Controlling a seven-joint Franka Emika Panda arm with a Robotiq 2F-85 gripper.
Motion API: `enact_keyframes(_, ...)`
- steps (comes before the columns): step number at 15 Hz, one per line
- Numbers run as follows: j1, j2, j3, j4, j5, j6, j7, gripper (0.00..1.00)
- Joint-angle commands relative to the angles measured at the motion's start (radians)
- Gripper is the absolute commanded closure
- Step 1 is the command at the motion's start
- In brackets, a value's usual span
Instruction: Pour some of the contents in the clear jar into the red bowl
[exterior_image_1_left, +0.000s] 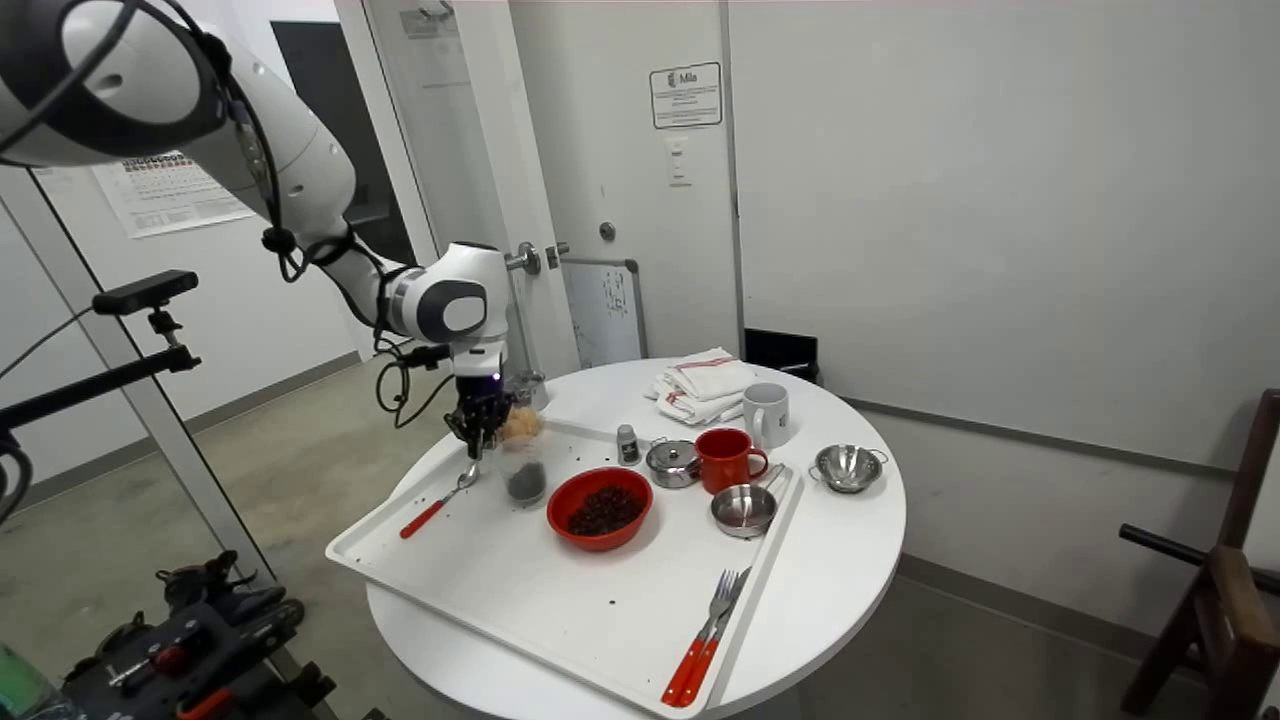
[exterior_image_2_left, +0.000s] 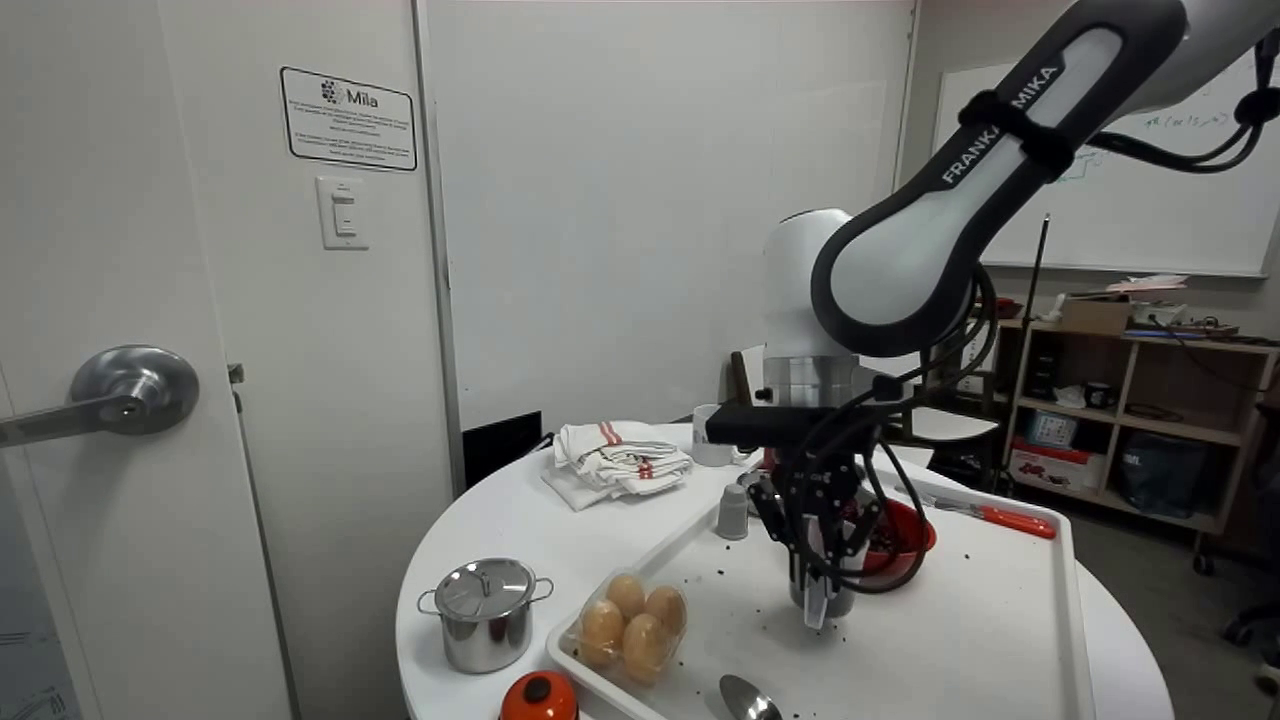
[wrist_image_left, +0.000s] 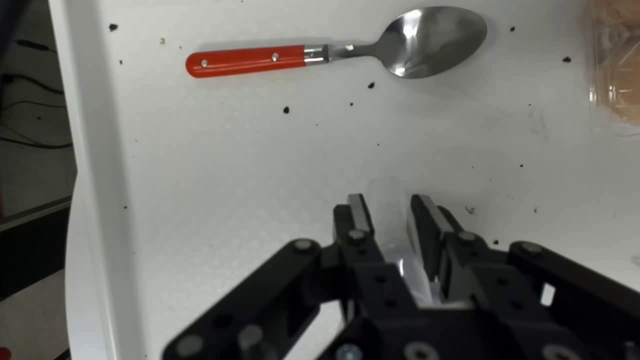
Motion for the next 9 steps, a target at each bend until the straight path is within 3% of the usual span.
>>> enact_keyframes(1,-0.027,-0.103,0.019,-0.104,0.037,0.004,-0.084,0.93)
enact_keyframes(9,-0.068,-0.359,0.023,-0.316,0.107,-0.011,-0.197,0.93)
